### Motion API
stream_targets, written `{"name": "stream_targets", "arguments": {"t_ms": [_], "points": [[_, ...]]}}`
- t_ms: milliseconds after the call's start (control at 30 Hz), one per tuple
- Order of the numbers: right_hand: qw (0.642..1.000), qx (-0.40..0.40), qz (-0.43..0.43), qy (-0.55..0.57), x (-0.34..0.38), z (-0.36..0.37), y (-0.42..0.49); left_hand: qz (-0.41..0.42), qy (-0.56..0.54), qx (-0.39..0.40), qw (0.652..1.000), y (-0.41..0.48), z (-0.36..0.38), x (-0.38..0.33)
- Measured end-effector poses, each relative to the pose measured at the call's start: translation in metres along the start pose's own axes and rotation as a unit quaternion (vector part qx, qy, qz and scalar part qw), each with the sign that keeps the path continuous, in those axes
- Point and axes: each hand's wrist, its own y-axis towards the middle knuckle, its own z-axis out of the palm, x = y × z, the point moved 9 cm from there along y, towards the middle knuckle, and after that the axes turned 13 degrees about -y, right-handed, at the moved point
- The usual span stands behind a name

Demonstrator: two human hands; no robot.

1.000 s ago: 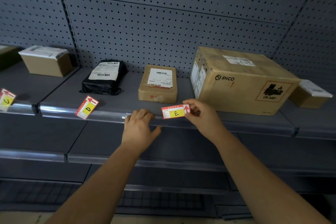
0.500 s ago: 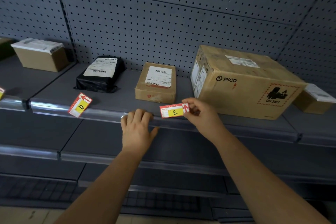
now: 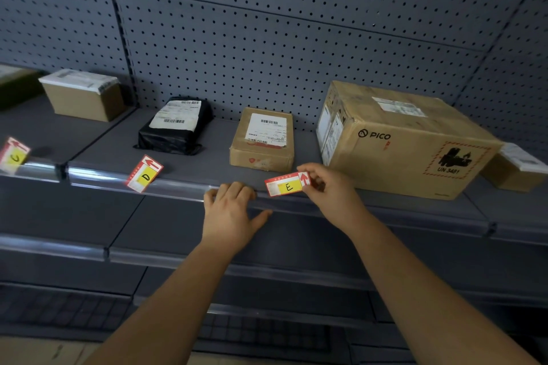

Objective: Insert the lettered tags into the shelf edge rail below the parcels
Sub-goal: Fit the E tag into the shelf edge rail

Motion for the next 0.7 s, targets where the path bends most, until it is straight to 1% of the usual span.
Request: {"name": "stream_targets", "arguments": {"t_ms": [167,333,533,700], "points": [[0.996,0.006,-0.046,-0.072,0.016,0.010,0.003,-0.010,-0.052,0.040,0.998,-0.003,-0.008,0.005],[0.992,-0.012,-0.068,-0.105,0.031,0.016,0.005,-0.015,-0.078,0.072,0.994,-0.003,-0.010,0.006],[0.986,0.011,-0.076,-0.150,0.044,0.032,0.008,-0.024,-0.140,0.083,0.986,-0.001,-0.012,0.009],[0.985,0.028,-0.064,-0.160,0.044,0.040,0.008,-0.033,-0.153,0.108,0.982,-0.001,-0.014,0.007]]}}
